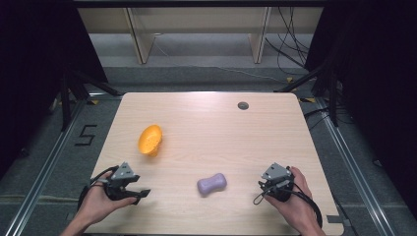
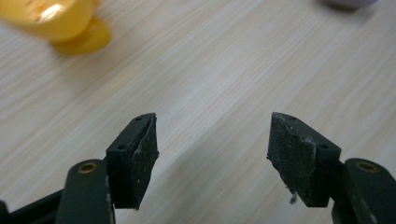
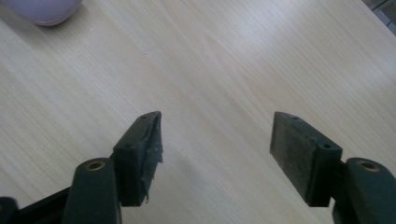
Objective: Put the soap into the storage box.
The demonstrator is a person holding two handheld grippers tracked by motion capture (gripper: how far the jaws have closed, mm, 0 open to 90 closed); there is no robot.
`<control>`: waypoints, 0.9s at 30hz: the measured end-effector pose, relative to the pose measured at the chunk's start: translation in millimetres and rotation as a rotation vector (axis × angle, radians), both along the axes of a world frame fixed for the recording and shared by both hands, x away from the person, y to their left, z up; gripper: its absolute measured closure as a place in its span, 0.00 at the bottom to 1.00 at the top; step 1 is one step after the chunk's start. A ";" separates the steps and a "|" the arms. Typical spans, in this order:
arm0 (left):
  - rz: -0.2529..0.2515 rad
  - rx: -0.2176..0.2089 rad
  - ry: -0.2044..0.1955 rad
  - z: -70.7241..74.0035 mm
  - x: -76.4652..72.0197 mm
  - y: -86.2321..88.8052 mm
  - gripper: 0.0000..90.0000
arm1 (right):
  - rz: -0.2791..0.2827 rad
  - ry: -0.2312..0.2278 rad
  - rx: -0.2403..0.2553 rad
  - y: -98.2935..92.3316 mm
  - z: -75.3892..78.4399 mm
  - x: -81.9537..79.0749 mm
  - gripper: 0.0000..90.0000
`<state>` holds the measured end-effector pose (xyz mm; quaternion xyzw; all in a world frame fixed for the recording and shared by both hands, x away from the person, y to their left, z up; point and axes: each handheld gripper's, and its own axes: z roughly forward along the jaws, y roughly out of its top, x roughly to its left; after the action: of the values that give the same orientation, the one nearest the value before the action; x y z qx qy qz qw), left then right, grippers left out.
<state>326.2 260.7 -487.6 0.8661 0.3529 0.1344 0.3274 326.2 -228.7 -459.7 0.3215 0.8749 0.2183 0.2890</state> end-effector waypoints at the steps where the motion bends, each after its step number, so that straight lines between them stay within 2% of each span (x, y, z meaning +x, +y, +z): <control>1: 0.014 -0.020 -0.043 -5.3 -4.3 7.1 0.38 | -0.039 0.010 0.012 -0.9 0.7 -2.2 0.45; 2: 0.014 -0.020 -0.043 -5.3 -4.3 7.1 0.39 | -0.044 0.010 0.016 -1.5 0.8 -2.9 0.47; 3: 0.020 -0.040 -0.035 -6.0 -9.0 8.8 0.42 | -0.028 0.027 0.019 -2.3 1.3 -2.2 0.49; 4: 0.028 -0.063 -0.041 -4.5 -10.2 9.2 0.44 | -0.045 0.013 0.019 -2.6 1.8 -3.1 0.50; 5: 0.028 -0.063 -0.041 -4.5 -10.2 9.2 0.47 | -0.063 0.019 0.030 -2.3 2.7 -4.4 0.51; 6: 0.051 -0.138 -0.045 -2.5 -9.8 9.7 0.50 | -0.054 0.021 0.033 -3.0 2.4 -3.5 0.52; 7: 0.064 -0.150 -0.027 -2.0 -10.0 9.1 0.51 | -0.072 0.011 0.026 -3.0 2.7 -4.3 0.53; 9: 0.047 -0.115 -0.029 -0.9 -8.9 8.9 0.51 | -0.091 0.015 0.026 -2.9 3.0 -5.0 0.54; 10: 0.049 -0.119 -0.011 -0.7 -8.7 7.5 0.51 | -0.085 -0.002 0.028 -2.8 1.8 -4.4 0.54; 11: 0.050 -0.122 0.017 -0.1 -8.9 5.7 0.51 | -0.083 0.011 0.024 -3.1 2.5 -4.4 0.54; 12: 0.034 -0.102 0.017 1.1 -7.0 4.5 0.51 | -0.088 0.009 0.022 -2.9 1.9 -4.4 0.55; 13: 0.038 -0.106 0.034 2.1 -7.2 0.8 0.51 | -0.089 0.009 0.021 -2.8 1.4 -4.2 0.55; 15: 0.013 -0.075 0.047 5.7 -5.1 -6.6 0.49 | -0.088 0.023 0.023 -3.1 2.1 -4.2 0.56; 16: 0.013 -0.075 0.047 5.7 -5.1 -6.6 0.46 | -0.100 0.037 0.031 -2.4 2.1 -5.3 0.56; 17: -0.004 -0.045 0.057 7.8 -2.1 -15.1 0.45 | -0.101 0.045 0.035 -1.9 2.1 -5.6 0.56; 18: -0.004 -0.045 0.057 7.8 -2.1 -15.1 0.43 | -0.097 0.044 0.036 -1.8 2.1 -5.4 0.56; 19: -0.032 -0.021 0.071 10.1 1.1 -24.3 0.42 | -0.088 0.045 0.029 -1.7 2.3 -5.0 0.56; 20: -0.032 -0.021 0.071 10.1 1.1 -24.3 0.41 | -0.088 0.045 0.029 -1.7 2.3 -5.0 0.56; 22: -0.073 0.008 0.092 14.0 6.3 -37.8 0.40 | -0.090 0.040 0.014 -0.6 1.8 -5.2 0.54; 23: -0.073 0.008 0.092 14.0 6.3 -37.8 0.40 | -0.084 0.042 0.014 -0.4 1.9 -4.8 0.54; 25: -0.097 0.034 0.104 16.5 9.4 -46.8 0.40 | -0.090 0.044 0.013 -0.2 2.2 -5.2 0.54; 26: -0.128 0.074 0.106 19.8 12.2 -54.6 0.40 | -0.092 0.041 0.005 0.0 1.9 -5.5 0.53; 27: -0.138 0.080 0.114 20.7 13.5 -58.5 0.40 | -0.100 0.045 0.003 0.9 1.0 -6.4 0.53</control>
<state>339.7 202.2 -466.9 0.9071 0.3047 0.0760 0.2801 319.8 -227.8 -458.7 0.3700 0.8638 0.1975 0.2793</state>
